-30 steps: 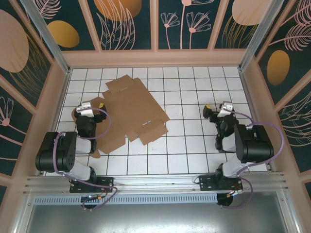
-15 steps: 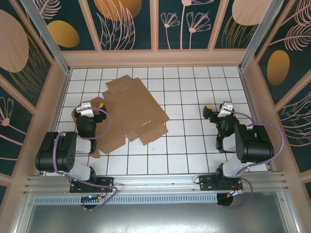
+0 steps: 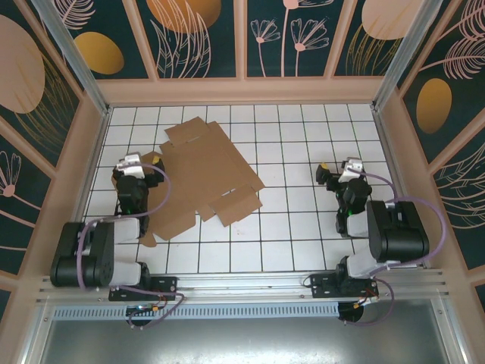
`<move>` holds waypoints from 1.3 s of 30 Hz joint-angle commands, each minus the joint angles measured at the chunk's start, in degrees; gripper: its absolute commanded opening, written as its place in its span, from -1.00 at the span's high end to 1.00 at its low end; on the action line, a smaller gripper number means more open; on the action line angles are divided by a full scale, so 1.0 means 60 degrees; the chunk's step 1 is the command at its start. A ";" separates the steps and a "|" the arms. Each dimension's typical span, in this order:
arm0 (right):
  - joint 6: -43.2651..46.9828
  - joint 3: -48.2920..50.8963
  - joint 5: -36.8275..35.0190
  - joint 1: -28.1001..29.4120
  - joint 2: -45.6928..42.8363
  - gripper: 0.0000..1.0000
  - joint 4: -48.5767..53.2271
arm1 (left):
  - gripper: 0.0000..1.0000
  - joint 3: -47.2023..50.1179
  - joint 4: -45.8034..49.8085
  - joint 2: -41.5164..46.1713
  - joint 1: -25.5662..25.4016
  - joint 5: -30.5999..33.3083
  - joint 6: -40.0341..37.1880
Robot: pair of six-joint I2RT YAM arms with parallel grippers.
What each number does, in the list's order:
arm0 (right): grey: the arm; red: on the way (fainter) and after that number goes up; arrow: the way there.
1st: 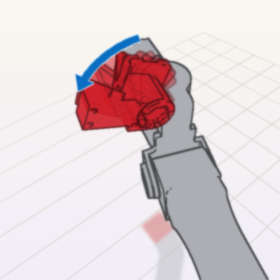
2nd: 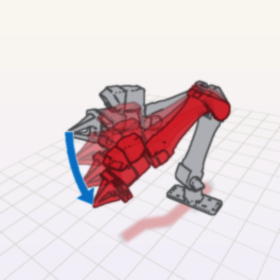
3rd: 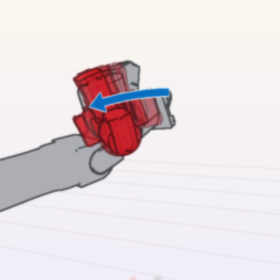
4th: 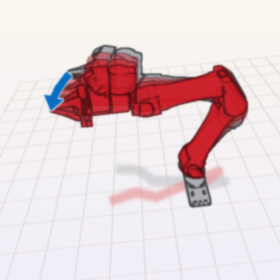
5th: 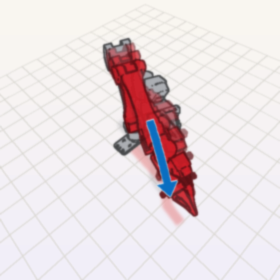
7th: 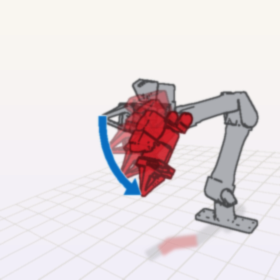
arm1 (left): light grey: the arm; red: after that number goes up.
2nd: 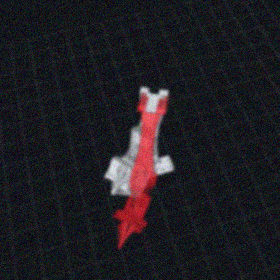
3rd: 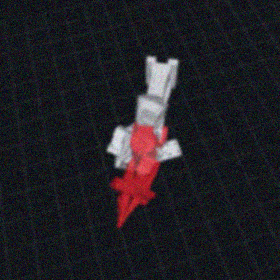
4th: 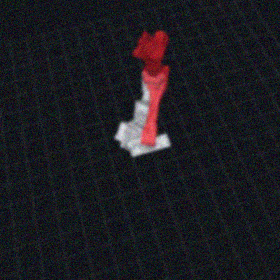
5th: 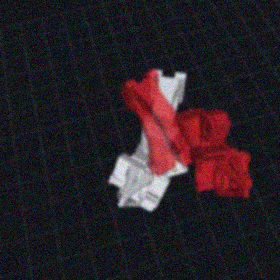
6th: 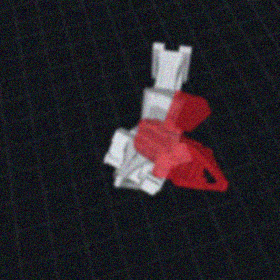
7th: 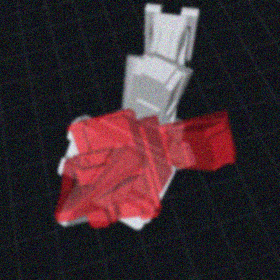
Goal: Fold the paper box
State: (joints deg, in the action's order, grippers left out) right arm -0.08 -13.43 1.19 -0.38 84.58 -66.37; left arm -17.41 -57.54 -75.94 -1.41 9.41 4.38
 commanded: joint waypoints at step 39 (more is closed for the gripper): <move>-0.4561 -0.5798 0.3405 0.6081 0.1766 0.49 1.0005 | -0.87 0.0044 0.5890 0.1292 -0.4816 -0.5412 1.1248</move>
State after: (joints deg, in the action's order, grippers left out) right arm -28.14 -45.95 21.34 36.18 93.06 -5.72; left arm -17.67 -16.45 -67.81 -30.24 -20.58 69.19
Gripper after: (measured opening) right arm 0.297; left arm 0.935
